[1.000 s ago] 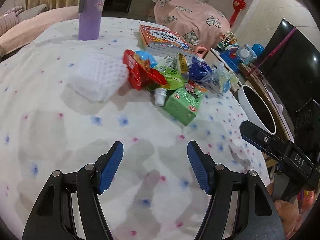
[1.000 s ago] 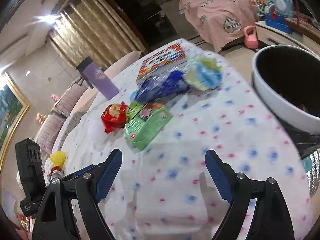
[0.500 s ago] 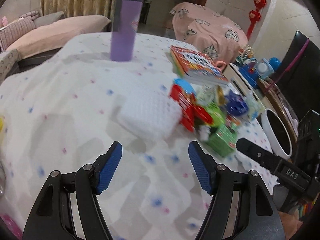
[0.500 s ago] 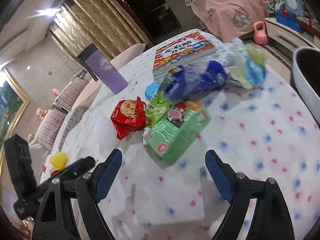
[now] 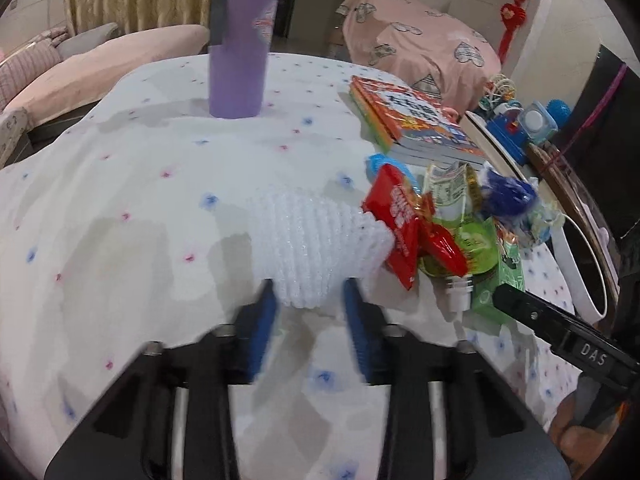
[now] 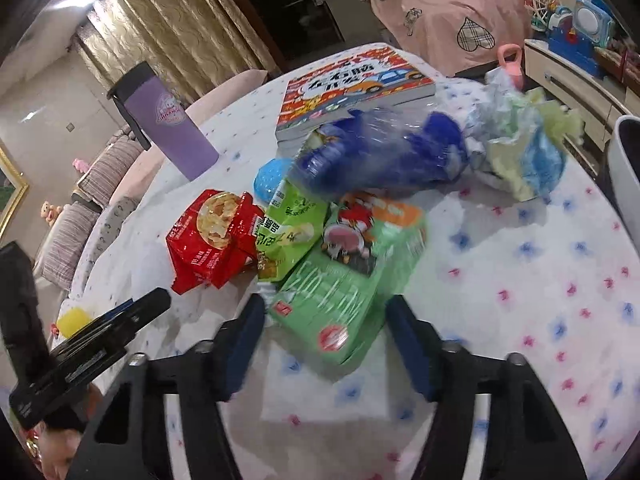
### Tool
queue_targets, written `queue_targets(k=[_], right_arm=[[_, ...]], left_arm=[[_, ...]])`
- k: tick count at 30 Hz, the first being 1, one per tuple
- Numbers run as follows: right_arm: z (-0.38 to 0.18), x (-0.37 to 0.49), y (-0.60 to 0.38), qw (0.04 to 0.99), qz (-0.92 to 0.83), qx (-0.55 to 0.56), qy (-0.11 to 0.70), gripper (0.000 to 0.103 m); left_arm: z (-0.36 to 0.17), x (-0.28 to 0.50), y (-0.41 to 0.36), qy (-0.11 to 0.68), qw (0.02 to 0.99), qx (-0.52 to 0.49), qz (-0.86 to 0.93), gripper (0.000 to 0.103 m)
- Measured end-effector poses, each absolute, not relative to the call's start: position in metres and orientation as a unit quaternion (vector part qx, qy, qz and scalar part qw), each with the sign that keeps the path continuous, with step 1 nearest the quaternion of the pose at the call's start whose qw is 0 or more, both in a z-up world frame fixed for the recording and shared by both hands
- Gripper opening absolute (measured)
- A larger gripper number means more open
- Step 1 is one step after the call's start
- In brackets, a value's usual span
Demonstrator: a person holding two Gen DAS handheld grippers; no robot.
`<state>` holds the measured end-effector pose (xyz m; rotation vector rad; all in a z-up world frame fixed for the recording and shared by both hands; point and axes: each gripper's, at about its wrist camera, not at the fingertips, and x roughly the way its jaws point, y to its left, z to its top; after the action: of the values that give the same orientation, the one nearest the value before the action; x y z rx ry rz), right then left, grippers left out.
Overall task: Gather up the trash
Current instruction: 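Grasp the white foam net with the left gripper while the right grasps the green juice box, then carry the foam net and green juice box over the bin with both grippers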
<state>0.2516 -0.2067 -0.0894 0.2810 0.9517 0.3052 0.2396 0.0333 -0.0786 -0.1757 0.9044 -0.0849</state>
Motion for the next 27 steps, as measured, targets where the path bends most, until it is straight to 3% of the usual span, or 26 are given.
queue_targets(k=[4, 19, 23, 25, 27], right_arm=[[-0.085, 0.24, -0.222, 0.869, 0.151, 0.13, 0.452, 0.054], [-0.068, 0.181, -0.297, 0.879, 0.133, 0.139, 0.436, 0.054], [-0.075, 0.181, -0.307, 0.873, 0.114, 0.142, 0.452, 0.059], [-0.076, 0.182, -0.31, 0.872, 0.114, 0.158, 0.45, 0.073], [-0.077, 0.186, -0.308, 0.875, 0.107, 0.163, 0.443, 0.074]], left_arm=[[-0.072, 0.23, 0.025, 0.434, 0.894, -0.088, -0.062, 0.011], [-0.049, 0.168, -0.048, 0.429, 0.883, -0.101, -0.161, 0.009], [-0.048, 0.169, -0.057, 0.436, 0.878, -0.103, -0.167, 0.009], [-0.046, 0.168, -0.061, 0.435, 0.879, -0.098, -0.169, 0.009], [-0.044, 0.166, -0.065, 0.434, 0.879, -0.095, -0.172, 0.009]])
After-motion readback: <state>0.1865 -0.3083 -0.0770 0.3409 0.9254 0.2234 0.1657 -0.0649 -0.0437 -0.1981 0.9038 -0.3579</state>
